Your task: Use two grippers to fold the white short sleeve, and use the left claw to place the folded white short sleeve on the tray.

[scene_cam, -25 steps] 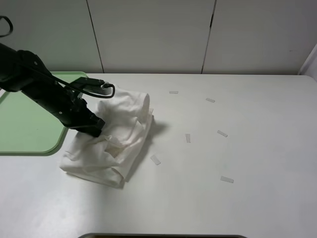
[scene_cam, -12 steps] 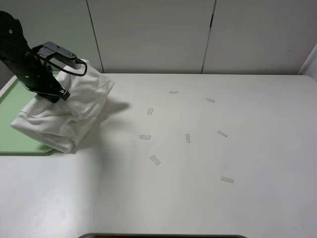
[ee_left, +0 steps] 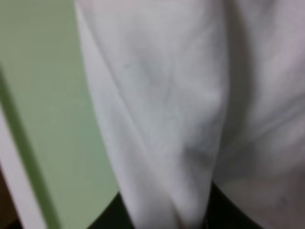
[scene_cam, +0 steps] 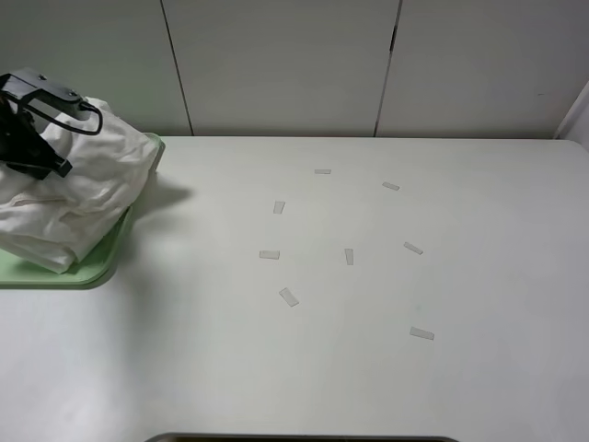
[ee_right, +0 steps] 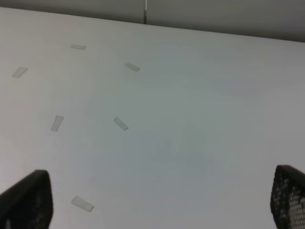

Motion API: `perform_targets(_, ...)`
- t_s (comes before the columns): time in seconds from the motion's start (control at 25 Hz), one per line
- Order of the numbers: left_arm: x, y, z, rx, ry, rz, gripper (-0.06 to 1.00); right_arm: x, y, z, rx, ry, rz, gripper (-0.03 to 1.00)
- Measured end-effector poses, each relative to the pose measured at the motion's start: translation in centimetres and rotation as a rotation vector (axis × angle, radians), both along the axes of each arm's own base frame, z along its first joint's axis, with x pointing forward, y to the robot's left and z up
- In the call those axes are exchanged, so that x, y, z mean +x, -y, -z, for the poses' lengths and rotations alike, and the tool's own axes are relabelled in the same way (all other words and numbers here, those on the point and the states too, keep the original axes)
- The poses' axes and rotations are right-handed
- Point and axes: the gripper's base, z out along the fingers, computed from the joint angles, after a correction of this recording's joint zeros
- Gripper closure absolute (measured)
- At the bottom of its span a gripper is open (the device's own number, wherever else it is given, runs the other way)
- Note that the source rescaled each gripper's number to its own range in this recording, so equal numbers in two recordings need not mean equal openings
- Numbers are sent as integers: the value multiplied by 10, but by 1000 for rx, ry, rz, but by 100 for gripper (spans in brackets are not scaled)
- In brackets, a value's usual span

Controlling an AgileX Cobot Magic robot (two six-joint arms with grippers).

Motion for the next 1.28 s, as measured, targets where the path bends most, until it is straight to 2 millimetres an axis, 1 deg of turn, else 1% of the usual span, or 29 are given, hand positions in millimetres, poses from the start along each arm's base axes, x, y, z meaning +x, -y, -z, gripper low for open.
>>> perform_targets(0.08, 1, -16, -1, 1, 36, -33, 77, 0, 0, 0, 0, 0, 0, -3)
perform_targets(0.16, 1, -25, -1, 3, 45, -53, 77, 0, 0, 0, 0, 0, 0, -3)
perform_targets(0.24, 0, -35, 6, 4, 26, -79, 77, 0, 0, 0, 0, 0, 0, -3)
perform_targets(0.32, -3, -40, 13, 2, 6, -91, 77, 0, 0, 0, 0, 0, 0, -3)
perform_targets(0.36, -3, -40, 13, 2, 6, -91, 77, 0, 0, 0, 0, 0, 0, -3)
perform_targets(0.4, -6, -45, 18, -1, -11, -107, 77, 0, 0, 0, 0, 0, 0, -3)
perform_targets(0.52, -8, -49, 21, -3, -14, -120, 75, 0, 0, 0, 0, 0, 0, -3)
perform_targets(0.56, -9, -50, 21, -1, -14, -122, 69, 0, 0, 0, 0, 0, 0, -3)
perform_targets(0.6, -9, -51, 21, 0, -14, -122, 59, 0, 0, 0, 0, 0, 0, -3)
perform_targets(0.68, -8, -52, 20, 1, 1, -118, 28, 0, 0, 0, 0, 0, 0, -3)
perform_targets(0.72, -8, -52, 20, 1, 1, -118, 28, 0, 0, 0, 0, 0, 0, -3)
perform_targets(0.76, -4, -52, 19, -2, 47, -110, 6, 0, 0, 0, 0, 0, 0, -3)
perform_targets(0.8, -1, -51, 18, -4, 71, -104, 2, 0, 0, 0, 0, 0, 0, -3)
perform_targets(0.88, 0, -51, 16, -4, 94, -100, -1, 0, 0, 0, 0, 0, 0, -3)
perform_targets(1.08, 1, -50, 13, -3, 113, -94, -4, 0, 0, 0, 0, 0, 0, -3)
perform_targets(1.2, -1, -50, 1, 1, 141, -96, -5, 0, 0, 0, 0, 0, 0, -3)
perform_targets(1.28, -2, -49, -3, -10, 152, -107, -5, 0, 0, 0, 0, 0, 0, -3)
